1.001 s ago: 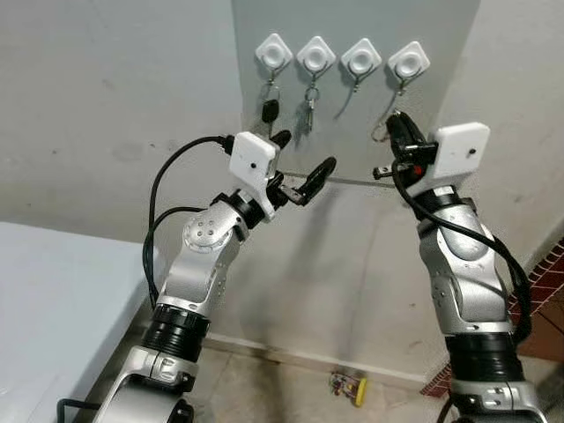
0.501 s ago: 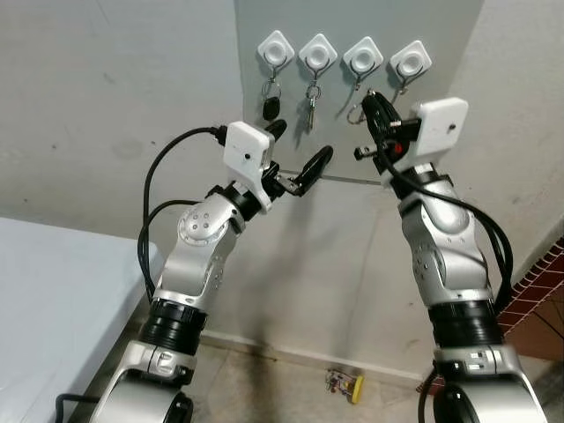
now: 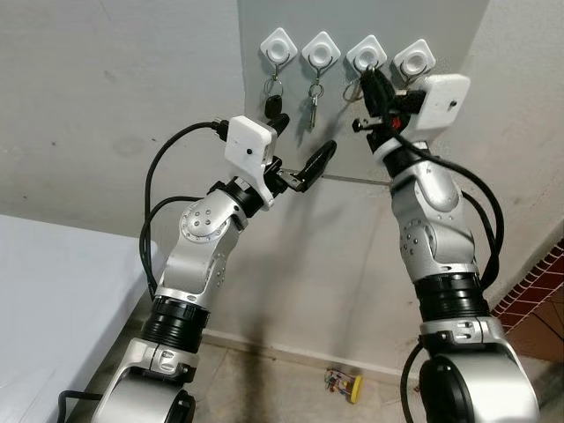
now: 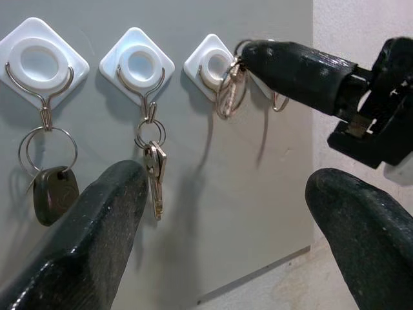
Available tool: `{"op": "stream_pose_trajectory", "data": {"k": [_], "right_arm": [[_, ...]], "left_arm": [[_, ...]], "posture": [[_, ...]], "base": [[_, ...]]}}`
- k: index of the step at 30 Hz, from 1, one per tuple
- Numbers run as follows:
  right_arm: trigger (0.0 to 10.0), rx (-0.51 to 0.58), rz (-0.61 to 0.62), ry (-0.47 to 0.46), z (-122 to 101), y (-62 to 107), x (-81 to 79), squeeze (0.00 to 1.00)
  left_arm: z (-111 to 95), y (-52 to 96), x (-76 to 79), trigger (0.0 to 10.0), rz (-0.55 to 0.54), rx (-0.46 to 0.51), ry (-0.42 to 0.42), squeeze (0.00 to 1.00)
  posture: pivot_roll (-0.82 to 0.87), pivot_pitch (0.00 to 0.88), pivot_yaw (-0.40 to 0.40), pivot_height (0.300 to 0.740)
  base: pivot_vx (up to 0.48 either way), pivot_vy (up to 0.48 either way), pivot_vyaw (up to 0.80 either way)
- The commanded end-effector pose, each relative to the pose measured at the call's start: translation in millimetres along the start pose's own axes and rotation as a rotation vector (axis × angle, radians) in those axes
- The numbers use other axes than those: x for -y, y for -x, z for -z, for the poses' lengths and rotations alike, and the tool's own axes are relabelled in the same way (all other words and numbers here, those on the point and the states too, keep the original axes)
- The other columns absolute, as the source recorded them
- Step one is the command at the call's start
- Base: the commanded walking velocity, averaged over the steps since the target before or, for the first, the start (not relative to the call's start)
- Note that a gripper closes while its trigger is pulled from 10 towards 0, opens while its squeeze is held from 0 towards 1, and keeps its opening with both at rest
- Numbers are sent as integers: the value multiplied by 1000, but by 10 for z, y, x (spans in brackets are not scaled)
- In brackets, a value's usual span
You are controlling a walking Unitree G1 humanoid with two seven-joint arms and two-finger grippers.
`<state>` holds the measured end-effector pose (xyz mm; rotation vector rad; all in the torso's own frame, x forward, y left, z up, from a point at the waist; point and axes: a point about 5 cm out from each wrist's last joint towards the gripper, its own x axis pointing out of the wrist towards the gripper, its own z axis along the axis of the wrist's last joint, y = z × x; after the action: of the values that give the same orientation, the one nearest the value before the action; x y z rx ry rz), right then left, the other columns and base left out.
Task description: Hang keys on a hook
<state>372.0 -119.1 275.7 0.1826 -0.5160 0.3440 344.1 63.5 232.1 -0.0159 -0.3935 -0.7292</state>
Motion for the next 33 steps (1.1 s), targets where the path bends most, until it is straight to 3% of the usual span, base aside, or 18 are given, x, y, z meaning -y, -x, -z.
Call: {"op": "stream_pose_trajectory", "data": {"k": [1, 18, 33], "right_arm": [[10000, 21, 1, -18, -40, -39, -4, 0], [10000, 56, -21, -97, -116, -163, -20, 0], [10000, 86, 58, -51, -173, -120, 219, 0]], "left_arm": [[-80, -35, 17, 10000, 11, 20, -22, 0], [-70, -31, 43, 10000, 19, 16, -19, 0], [-66, -17, 41, 10000, 14, 12, -17, 0]], "posture": [[-57, 0, -6, 740], [-51, 0, -10, 740], [-48, 0, -12, 740]], "base": [[0, 0, 0], [0, 0, 0], [0, 0, 0]]}}
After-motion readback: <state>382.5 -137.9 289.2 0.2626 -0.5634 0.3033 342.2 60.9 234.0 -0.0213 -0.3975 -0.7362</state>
